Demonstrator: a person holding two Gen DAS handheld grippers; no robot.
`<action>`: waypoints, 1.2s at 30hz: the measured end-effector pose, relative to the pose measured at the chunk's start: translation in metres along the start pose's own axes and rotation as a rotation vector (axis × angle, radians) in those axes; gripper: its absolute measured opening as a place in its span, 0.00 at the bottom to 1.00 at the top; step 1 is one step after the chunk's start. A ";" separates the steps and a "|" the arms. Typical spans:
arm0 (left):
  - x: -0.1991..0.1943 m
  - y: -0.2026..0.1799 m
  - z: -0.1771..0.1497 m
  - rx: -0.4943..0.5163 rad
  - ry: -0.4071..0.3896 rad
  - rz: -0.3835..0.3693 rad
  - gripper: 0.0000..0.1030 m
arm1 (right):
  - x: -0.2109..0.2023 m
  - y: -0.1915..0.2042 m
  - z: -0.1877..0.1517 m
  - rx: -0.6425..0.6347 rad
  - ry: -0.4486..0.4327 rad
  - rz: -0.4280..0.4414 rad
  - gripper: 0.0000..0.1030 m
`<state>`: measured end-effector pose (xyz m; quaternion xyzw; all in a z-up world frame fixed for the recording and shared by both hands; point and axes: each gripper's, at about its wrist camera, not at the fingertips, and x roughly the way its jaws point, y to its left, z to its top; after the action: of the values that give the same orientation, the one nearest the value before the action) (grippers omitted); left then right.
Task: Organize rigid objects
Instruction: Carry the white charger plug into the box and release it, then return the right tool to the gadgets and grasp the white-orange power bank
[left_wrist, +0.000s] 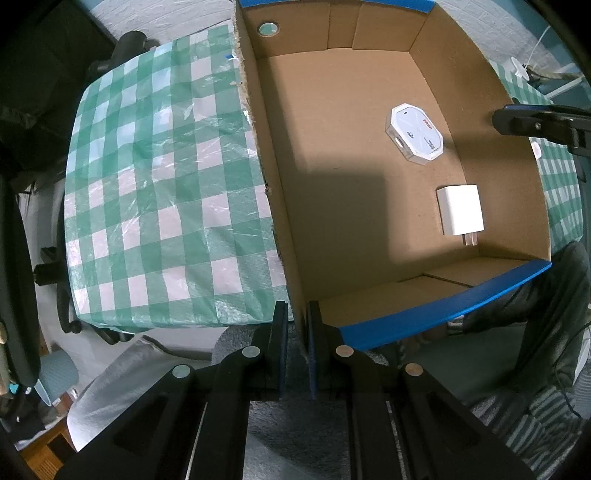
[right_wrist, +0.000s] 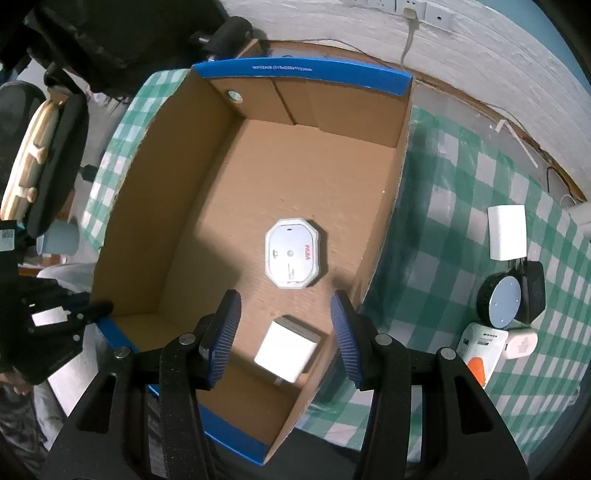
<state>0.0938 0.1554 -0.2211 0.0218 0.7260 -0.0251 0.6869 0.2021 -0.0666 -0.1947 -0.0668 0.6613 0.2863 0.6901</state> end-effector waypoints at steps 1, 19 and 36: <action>0.000 0.000 0.000 0.001 0.001 0.001 0.10 | -0.001 0.000 0.000 0.002 -0.004 0.004 0.51; 0.000 0.001 0.001 0.001 0.000 0.002 0.10 | -0.061 -0.052 -0.031 0.076 -0.115 -0.037 0.71; -0.001 -0.006 0.006 0.013 0.000 0.005 0.10 | -0.002 -0.192 -0.085 0.309 0.023 -0.181 0.71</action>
<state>0.0992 0.1490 -0.2208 0.0279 0.7259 -0.0280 0.6867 0.2207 -0.2664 -0.2578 -0.0223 0.6966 0.1173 0.7075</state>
